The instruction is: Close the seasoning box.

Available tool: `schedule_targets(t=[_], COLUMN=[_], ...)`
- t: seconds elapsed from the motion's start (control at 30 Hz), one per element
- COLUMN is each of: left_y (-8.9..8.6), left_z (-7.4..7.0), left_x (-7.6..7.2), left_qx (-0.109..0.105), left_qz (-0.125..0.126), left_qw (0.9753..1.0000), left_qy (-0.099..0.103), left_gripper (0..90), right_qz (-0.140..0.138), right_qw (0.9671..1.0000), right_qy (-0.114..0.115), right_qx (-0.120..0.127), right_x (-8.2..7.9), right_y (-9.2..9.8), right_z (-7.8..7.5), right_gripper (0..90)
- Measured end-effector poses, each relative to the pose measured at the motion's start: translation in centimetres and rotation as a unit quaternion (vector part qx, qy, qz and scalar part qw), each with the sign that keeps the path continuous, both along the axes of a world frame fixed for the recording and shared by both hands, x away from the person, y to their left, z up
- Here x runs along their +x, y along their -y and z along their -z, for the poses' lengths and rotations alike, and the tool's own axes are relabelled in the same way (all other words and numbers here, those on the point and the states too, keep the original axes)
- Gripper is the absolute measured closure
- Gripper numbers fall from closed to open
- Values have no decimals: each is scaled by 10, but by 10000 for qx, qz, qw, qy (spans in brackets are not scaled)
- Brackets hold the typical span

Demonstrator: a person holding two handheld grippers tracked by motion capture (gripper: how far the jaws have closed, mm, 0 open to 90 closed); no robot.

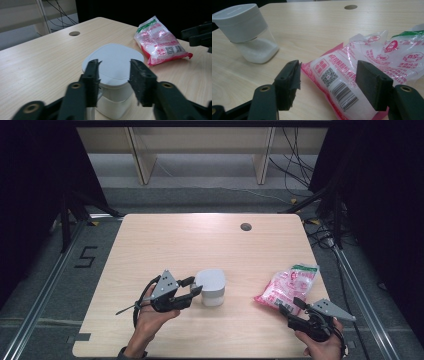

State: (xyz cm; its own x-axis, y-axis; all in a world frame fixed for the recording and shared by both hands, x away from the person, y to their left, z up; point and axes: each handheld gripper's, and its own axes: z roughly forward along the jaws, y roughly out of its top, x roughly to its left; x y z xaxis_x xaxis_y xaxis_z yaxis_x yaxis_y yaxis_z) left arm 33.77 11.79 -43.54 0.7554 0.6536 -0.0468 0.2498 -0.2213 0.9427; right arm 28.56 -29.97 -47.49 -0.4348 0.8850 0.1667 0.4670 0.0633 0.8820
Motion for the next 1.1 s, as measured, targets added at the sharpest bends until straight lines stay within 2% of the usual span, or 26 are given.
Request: schedule_targets(t=[0.07,0.1,0.13,0.17,0.2,0.23,0.3,0.37,0.43,0.47,0.53,0.57,0.6,0.63,0.7,0.77,0.8,0.87,0.9,0.97,1.03,1.07,1.1], left_y=[-1,-1,-2,-3,-4,-5,-6,-7,-9,-10,-8,-7,-7,-6,-6,-7,-8,-8,-9,-9,-10,-10,-11], left_z=[0,1,3,4,4,5,5,7,7,8,9,10,12,12,15,17,18,19,20,23,24,25,28], left_x=[-2,-1,-3,-3,-4,-4,-6,-8,-10,-11,-13,-15,-15,-16,-19,-21,-22,-24,-26,-29,-30,-32,-36], left_qx=[24,46,67,76,83,36,84,35,85,126,78,69,57,61,41,6,55,10,120,140,210,199,246], left_qz=[79,130,43,17,-9,2,-37,-64,-118,-94,-112,-117,-76,-81,-113,-120,-130,-190,-275,-277,-232,-245,-216], left_qw=[10000,9999,10000,10000,10000,10000,10000,10000,9999,9999,9999,9999,9999,9999,9999,9999,9999,9998,9995,9995,9995,9995,9995], left_qy=[12,46,13,-22,-10,5,16,-16,-18,25,27,-2,53,50,54,19,56,5,-29,-6,40,13,44], left_gripper=[469,469,407,379,365,358,328,309,287,281,280,280,280,279,277,272,268,257,246,241,231,222,213], right_qz=[19,18,-67,-98,-174,-178,-226,-263,-278,-312,-345,-320,-330,-418,-466,-460,-471,-487,-474,-498,-479,-511,-492], right_qw=[10000,9999,9999,9999,9998,9998,9997,9996,9996,9995,9994,9994,9993,9991,9989,9989,9989,9988,9989,9988,9988,9987,9987], right_qy=[-58,-94,-65,23,28,-55,-46,1,-8,16,58,-78,-161,-25,44,5,-25,-62,-25,27,-75,78,81], right_qx=[57,65,107,-41,103,119,97,131,37,8,-19,104,116,74,79,33,-17,34,-9,-13,88,-20,-74], right_x=[-1,-2,-2,-1,-1,-2,-2,-2,-2,-2,-2,-4,-6,-3,-3,-4,-4,-5,-5,-4,-5,-4,-4], right_y=[-1,-2,-3,-2,-4,-4,-4,-7,-7,-7,-6,-9,-9,-9,-10,-11,-10,-11,-10,-11,-13,-12,-12], right_z=[0,-1,-1,-1,0,-1,-1,0,0,-1,-1,-2,-2,-1,0,0,-1,-1,-1,-1,-1,0,0], right_gripper=[365,364,362,361,360,358,355,353,352,350,348,348,347,347,346,346,346,345,345,345,345,345,344])
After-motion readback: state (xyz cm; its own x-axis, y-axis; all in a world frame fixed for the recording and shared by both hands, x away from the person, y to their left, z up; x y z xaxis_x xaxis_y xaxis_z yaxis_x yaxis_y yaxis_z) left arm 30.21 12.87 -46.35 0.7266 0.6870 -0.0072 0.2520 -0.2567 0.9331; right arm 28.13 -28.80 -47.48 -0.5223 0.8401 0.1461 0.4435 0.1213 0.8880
